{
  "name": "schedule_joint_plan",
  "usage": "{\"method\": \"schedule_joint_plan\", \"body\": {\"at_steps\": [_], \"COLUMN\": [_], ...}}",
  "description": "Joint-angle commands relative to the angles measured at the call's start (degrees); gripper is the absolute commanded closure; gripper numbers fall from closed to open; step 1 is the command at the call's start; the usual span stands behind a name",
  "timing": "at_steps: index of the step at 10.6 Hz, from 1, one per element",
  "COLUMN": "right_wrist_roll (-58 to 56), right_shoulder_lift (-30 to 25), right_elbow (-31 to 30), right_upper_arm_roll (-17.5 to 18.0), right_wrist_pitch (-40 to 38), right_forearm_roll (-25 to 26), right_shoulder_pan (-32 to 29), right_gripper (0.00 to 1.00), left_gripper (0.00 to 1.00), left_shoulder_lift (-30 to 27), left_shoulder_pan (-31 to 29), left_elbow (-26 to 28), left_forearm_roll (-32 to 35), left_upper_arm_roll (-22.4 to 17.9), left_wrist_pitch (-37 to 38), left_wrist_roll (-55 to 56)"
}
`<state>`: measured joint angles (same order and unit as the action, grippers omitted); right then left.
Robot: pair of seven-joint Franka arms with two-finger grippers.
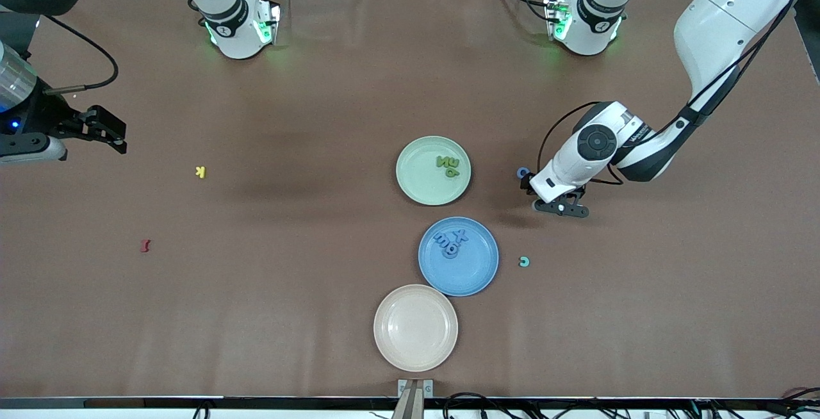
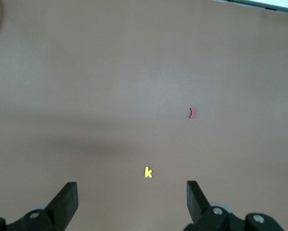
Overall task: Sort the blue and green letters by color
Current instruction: 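Lower the left gripper and grasp the green B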
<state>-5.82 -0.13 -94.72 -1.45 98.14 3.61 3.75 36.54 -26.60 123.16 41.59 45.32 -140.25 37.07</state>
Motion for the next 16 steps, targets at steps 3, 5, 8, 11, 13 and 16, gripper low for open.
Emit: {"method": "schedule_joint_plan", "body": {"at_steps": [3,5,8,11,13,16], "right_wrist_roll": [0.54,0.54,0.54,0.54,0.54,0.54], "right_shoulder_lift": [-0.13,-0.13,-0.13,-0.13,-0.13,-0.13], "right_elbow": [0.33,0.33,0.33,0.33,0.33,0.33], "right_upper_arm_roll": [0.22,0.22,0.22,0.31,0.31,0.31], "right_wrist_pitch": [-0.32,-0.32,-0.32,-0.41,-0.41,-0.32], "right_forearm_roll": [0.7,0.7,0.7,0.7,0.7,0.7], "right_shoulder_pan": [0.03,0.03,0.03,0.03,0.03,0.03], "right_gripper": [0.0,0.0,0.0,0.0,0.0,0.0], "left_gripper": [1.0,1.0,1.0,1.0,1.0,1.0], "left_shoulder_lift": [0.9,0.99,0.64,-0.85,-0.94,-0.59], "left_shoulder_pan": [2.17,2.26,2.17,2.08,2.08,5.49], "left_elbow": [-0.37,-0.37,-0.63,-1.34,-2.56,-3.89], "left_forearm_roll": [1.47,1.47,1.47,1.39,1.21,1.03], "left_upper_arm_roll": [0.03,0.03,0.12,0.56,2.13,3.64], "left_wrist_pitch": [0.07,0.07,0.15,0.15,0.07,0.07], "left_wrist_roll": [10.21,10.39,11.0,15.04,19.25,26.28]}}
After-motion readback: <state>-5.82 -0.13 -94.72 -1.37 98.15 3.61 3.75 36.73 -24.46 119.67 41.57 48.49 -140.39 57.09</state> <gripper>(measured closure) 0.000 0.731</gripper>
